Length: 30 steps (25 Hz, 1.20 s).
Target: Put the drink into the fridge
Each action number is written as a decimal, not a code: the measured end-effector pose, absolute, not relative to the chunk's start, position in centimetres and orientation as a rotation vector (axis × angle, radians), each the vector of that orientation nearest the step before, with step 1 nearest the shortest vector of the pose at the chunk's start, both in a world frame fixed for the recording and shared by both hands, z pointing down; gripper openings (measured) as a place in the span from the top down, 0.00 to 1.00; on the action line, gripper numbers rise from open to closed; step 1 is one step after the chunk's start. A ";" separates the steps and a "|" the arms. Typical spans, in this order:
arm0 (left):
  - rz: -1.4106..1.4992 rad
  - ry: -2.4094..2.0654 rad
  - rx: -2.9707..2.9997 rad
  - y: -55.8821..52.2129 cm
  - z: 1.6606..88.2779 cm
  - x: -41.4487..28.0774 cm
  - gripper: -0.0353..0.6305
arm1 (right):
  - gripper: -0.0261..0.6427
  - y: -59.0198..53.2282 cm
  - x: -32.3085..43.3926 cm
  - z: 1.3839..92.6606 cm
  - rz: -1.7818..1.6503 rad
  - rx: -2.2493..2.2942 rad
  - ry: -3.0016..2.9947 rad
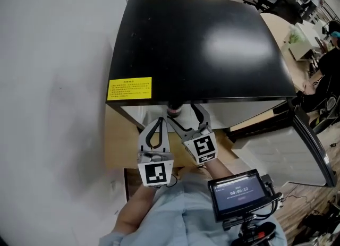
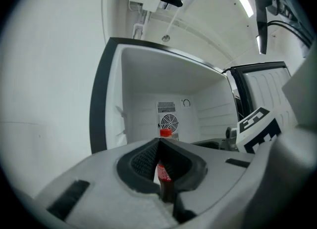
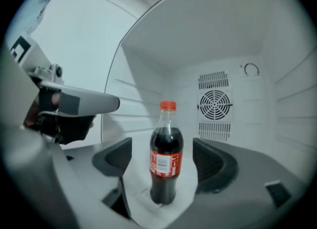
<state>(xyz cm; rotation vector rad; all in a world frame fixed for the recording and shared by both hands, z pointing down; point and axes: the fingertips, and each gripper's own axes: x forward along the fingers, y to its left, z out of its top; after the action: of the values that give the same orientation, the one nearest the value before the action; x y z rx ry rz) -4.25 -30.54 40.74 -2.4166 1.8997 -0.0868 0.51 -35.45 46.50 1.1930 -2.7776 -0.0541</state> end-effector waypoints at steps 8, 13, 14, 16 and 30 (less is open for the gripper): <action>-0.096 1.806 -2.442 -24.9 38.6 -6.4 0.93 | 0.62 -27.1 1.2 43.1 -0.046 1.446 -2.749; -0.056 1.762 -2.436 -21.9 37.4 -7.1 0.93 | 0.76 -22.9 1.0 41.5 -0.052 1.532 -2.732; -0.053 1.758 -2.434 -21.4 37.3 -7.3 0.93 | 0.77 -22.2 0.8 41.3 -0.066 1.536 -2.731; -0.055 1.755 -2.426 -20.4 37.0 -7.7 0.93 | 0.79 -20.8 0.2 40.9 -0.096 1.533 -2.735; -0.007 1.723 -2.389 -17.2 35.1 -8.1 0.93 | 0.95 -17.6 -0.5 38.0 -0.185 1.559 -2.735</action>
<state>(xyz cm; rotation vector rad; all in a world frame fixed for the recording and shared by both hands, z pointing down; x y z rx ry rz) -8.10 -17.15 35.08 -2.3892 1.7233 -0.0070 -0.54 -17.65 38.05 1.5586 -2.7345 -0.1855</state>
